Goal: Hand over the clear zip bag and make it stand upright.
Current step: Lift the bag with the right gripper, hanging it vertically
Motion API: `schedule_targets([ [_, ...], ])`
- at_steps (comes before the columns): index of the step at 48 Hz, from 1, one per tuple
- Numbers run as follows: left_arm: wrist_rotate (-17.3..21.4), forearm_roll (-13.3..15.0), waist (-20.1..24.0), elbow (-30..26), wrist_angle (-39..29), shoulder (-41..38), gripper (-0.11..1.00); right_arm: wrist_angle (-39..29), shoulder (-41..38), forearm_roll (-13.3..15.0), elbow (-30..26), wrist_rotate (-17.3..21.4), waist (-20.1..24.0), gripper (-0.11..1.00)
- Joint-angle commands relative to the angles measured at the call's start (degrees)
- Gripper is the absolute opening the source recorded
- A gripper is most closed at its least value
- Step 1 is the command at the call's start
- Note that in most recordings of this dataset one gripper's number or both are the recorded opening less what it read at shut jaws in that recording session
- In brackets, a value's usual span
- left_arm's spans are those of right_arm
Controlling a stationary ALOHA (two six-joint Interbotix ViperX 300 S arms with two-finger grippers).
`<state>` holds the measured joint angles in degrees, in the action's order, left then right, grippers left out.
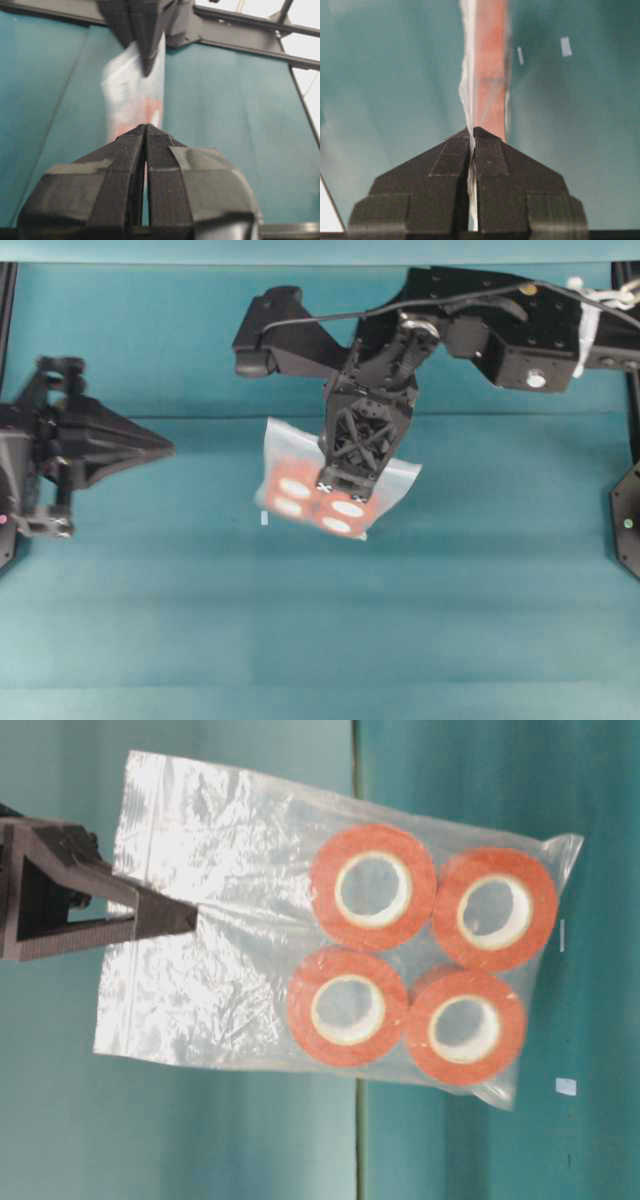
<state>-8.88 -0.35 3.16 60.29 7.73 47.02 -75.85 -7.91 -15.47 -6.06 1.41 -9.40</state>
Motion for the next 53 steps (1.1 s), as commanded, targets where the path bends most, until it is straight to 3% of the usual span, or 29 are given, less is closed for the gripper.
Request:
schedule_targets([
  [1,-0.35,-0.09,0.62,0.09,0.26,1.41,-0.01,-1.05,0.70,0.09,-1.67,-2.37,0.26,0.01],
  [17,-0.26,-0.09,0.53,2.11,2.11,0.88,-0.01,-0.70,-0.26,1.93,-1.41,-4.75,0.53,0.01],
  [28,-0.79,-0.09,0.62,4.92,11.43,-1.05,-0.01,-0.53,-0.53,2.46,-1.41,-5.36,0.97,0.01],
  [37,-4.13,-0.09,0.70,7.12,17.31,-3.96,-0.01,-0.44,-0.62,3.34,-1.14,-7.12,1.76,0.01],
  [53,-8.00,-0.09,0.79,5.27,17.23,-5.54,-0.01,-0.18,-0.70,3.96,-0.53,-8.00,2.11,0.01],
])
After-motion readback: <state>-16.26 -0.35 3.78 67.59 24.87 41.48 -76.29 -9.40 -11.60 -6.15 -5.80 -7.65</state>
